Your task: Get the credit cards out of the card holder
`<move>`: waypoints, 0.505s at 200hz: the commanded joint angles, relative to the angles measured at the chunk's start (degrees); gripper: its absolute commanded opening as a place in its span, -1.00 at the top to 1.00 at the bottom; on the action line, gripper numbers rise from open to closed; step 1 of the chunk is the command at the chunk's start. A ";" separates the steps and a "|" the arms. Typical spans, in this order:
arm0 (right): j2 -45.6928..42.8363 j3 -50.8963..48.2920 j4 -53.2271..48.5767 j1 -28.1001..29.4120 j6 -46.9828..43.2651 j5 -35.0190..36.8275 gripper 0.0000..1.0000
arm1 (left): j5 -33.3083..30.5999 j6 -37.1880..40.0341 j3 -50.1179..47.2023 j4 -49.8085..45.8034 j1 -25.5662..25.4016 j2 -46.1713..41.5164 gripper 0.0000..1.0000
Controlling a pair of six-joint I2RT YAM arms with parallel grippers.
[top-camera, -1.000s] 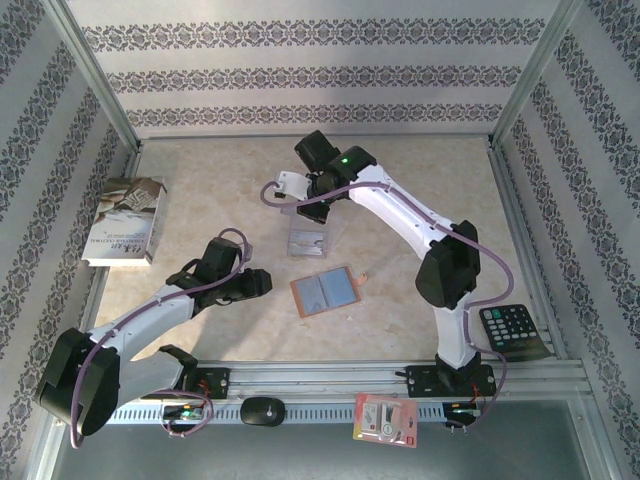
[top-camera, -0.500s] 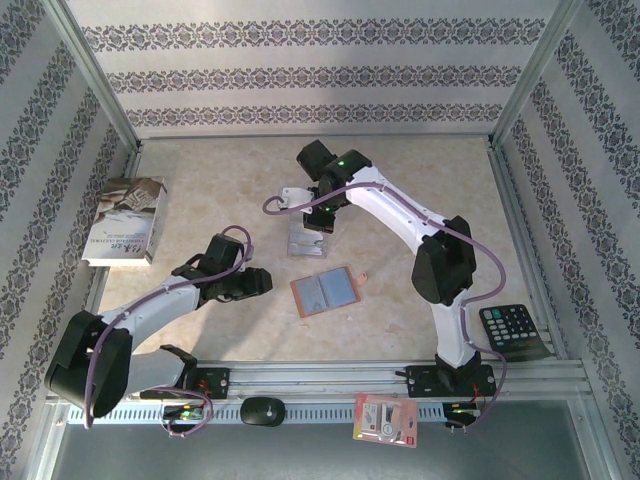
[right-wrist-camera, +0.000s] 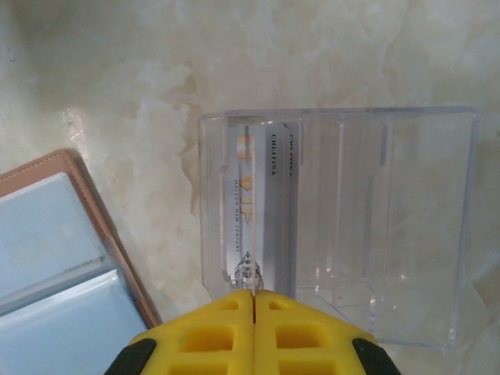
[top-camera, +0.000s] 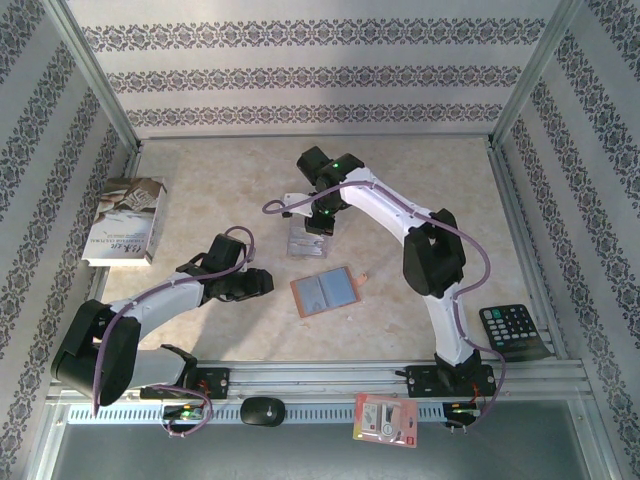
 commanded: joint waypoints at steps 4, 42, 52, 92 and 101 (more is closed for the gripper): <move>1.30 -0.57 0.65 -0.37 -0.59 -0.72 1.00 | 1.06 0.82 1.09 1.61 1.06 0.55 0.13; 2.55 -0.47 0.75 -0.24 -0.44 -1.29 1.00 | 1.27 0.80 0.98 2.01 1.16 0.73 0.13; 2.84 -0.32 0.83 -0.26 -0.10 -1.03 0.98 | 1.41 0.77 1.01 1.97 1.15 0.85 0.13; 0.20 -1.74 5.20 -0.42 2.49 -0.56 0.43 | 2.00 0.41 0.45 2.71 1.13 0.73 0.13; -1.34 -2.62 7.00 -0.42 3.29 -1.21 0.40 | 2.11 0.27 0.30 3.00 1.09 0.56 0.12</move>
